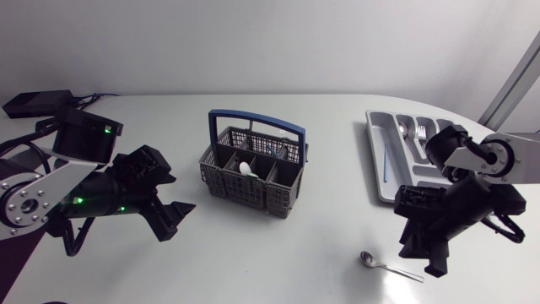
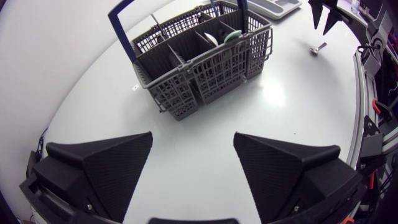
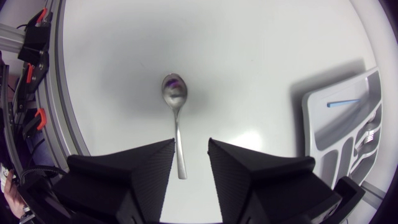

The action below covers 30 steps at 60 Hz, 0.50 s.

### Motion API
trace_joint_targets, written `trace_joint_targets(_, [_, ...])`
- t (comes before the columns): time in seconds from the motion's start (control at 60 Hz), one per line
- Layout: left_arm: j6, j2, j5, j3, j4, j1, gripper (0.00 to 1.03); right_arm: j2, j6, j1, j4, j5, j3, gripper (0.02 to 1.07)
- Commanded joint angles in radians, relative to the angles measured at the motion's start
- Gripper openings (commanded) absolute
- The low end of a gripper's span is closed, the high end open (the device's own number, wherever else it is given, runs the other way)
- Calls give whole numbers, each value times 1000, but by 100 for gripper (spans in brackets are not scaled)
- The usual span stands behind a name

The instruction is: Unload the cutlery basket into the drawer organizer.

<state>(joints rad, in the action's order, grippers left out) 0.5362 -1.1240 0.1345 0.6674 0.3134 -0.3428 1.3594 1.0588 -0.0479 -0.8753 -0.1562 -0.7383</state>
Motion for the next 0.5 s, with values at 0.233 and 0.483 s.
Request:
trace_joint_targets(0.233, [24, 20, 14, -31, -5, -13, 91, 63, -37, -115, 113, 40, 94, 65])
trace_joint_targets(0.483, [30, 24, 19, -38, -5, -15, 91, 149, -54, -141, 171, 72, 89, 56])
